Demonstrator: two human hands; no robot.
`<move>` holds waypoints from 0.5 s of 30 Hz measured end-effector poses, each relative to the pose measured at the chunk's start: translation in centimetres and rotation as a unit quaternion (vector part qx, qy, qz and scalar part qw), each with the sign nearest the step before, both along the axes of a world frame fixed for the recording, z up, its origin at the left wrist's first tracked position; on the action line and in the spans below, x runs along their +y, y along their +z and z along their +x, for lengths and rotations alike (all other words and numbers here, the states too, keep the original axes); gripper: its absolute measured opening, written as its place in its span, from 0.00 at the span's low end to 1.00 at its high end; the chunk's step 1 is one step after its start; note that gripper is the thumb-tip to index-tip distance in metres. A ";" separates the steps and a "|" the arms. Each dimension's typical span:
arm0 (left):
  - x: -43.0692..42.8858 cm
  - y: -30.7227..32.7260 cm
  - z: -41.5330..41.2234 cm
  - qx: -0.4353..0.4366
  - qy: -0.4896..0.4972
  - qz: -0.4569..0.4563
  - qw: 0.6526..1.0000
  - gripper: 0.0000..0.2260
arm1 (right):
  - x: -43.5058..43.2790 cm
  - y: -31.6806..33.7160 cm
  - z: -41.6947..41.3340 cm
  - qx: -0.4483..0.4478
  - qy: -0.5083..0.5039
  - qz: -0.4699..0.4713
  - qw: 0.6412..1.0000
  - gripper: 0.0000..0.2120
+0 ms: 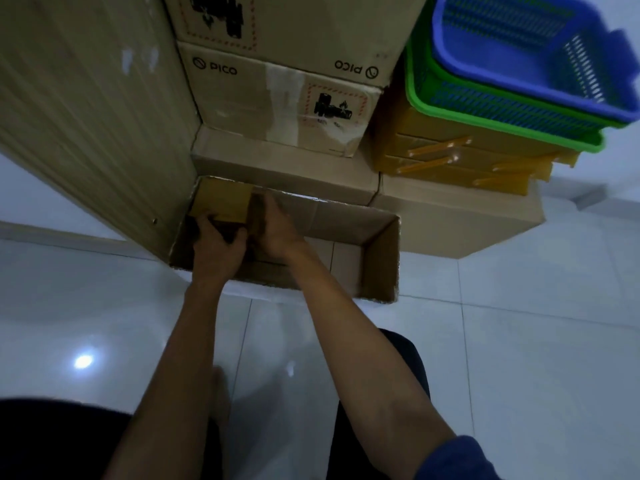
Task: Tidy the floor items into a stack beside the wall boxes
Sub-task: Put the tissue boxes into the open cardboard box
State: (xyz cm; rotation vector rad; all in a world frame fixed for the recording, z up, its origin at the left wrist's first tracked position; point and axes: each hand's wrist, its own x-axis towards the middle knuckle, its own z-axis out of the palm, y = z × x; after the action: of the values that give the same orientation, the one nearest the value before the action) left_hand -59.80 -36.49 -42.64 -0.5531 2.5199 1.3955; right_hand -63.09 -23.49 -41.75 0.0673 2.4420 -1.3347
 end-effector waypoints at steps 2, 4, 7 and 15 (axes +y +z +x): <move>-0.1 3.3 0.4 0.011 -0.053 -0.068 0.996 0.21 | 2.0 3.3 2.6 0.028 -0.034 0.017 0.999 0.36; 0.6 8.0 1.5 0.017 -0.115 -0.127 0.985 0.13 | 4.5 7.5 6.3 0.063 -0.093 0.050 0.992 0.31; 3.0 17.0 4.5 0.016 -0.232 -0.136 0.963 0.13 | 8.8 15.9 13.3 0.055 -0.176 0.056 0.981 0.27; 17.7 44.2 18.3 0.071 -0.483 -0.140 0.862 0.14 | 21.7 44.2 37.5 -0.012 -0.442 0.029 0.897 0.23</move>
State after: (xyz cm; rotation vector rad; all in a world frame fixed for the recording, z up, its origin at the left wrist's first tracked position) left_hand -41.54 -18.83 1.60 0.7419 2.4767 0.6898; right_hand -25.55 -1.79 2.50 1.3333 2.4972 -1.5339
